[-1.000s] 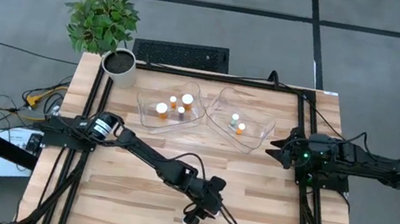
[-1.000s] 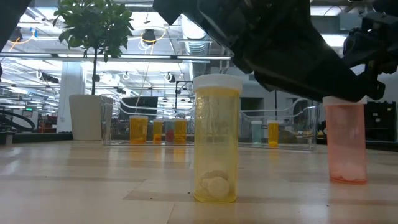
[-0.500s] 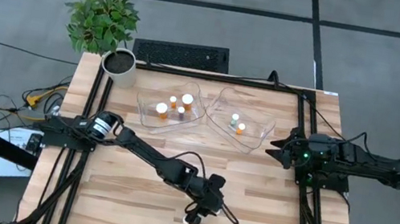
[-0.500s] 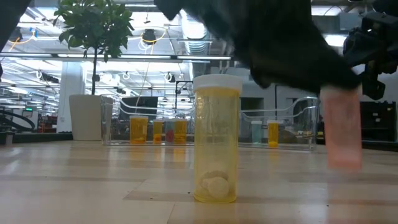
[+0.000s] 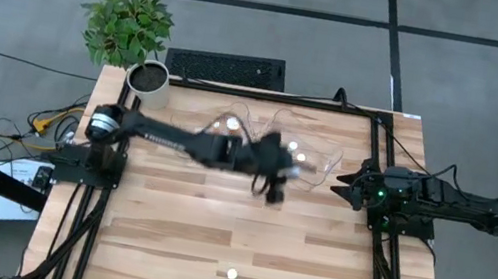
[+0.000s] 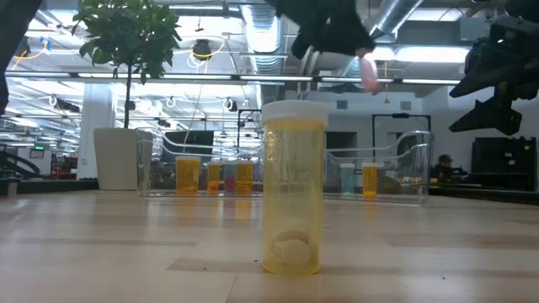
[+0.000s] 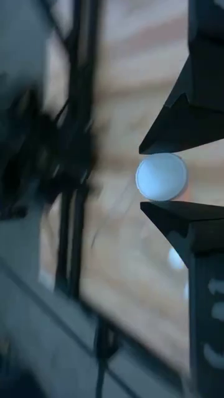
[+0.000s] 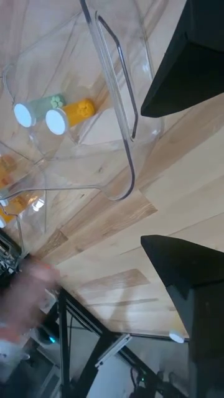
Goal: Pick and place medicine bottles into bin by pill shape (circle, oval)
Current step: Put the pink tablet bottle into the right transparent bin
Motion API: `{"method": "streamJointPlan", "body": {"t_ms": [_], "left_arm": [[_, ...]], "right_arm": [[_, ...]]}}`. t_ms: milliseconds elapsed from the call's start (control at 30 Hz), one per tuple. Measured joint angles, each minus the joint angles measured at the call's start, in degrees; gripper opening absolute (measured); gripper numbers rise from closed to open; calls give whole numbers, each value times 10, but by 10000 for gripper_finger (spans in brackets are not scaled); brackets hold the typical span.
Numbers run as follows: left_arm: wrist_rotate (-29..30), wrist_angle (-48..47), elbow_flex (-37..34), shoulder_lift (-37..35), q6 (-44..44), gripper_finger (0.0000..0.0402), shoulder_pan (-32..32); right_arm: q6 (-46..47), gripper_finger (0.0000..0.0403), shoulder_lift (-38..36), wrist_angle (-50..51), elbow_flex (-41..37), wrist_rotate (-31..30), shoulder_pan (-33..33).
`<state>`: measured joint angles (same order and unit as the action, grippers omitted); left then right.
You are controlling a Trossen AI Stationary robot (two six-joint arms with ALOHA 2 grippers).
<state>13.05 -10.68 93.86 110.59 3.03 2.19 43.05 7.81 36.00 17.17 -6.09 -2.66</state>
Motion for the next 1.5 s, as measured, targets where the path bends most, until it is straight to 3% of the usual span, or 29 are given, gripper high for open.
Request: {"method": "streamJointPlan", "body": {"t_ms": [200,400,533,800,1033,1500], "left_arm": [[-23,71,1,14,7,110,-88],[-48,104,11,57,25,111,-128],[-63,111,57,111,22,111,-129],[-19,62,152,189,38,111,-130],[-13,14,193,237,54,112,-130],[13,0,191,247,53,112,-126]], "right_arm": [[0,333,0,0,0,0,0],[0,333,0,0,0,0,0],[-1,333,0,-2,0,0,0],[-1,333,0,0,0,1,0],[-1,333,0,0,0,1,0],[-1,333,0,0,0,0,0]]}}
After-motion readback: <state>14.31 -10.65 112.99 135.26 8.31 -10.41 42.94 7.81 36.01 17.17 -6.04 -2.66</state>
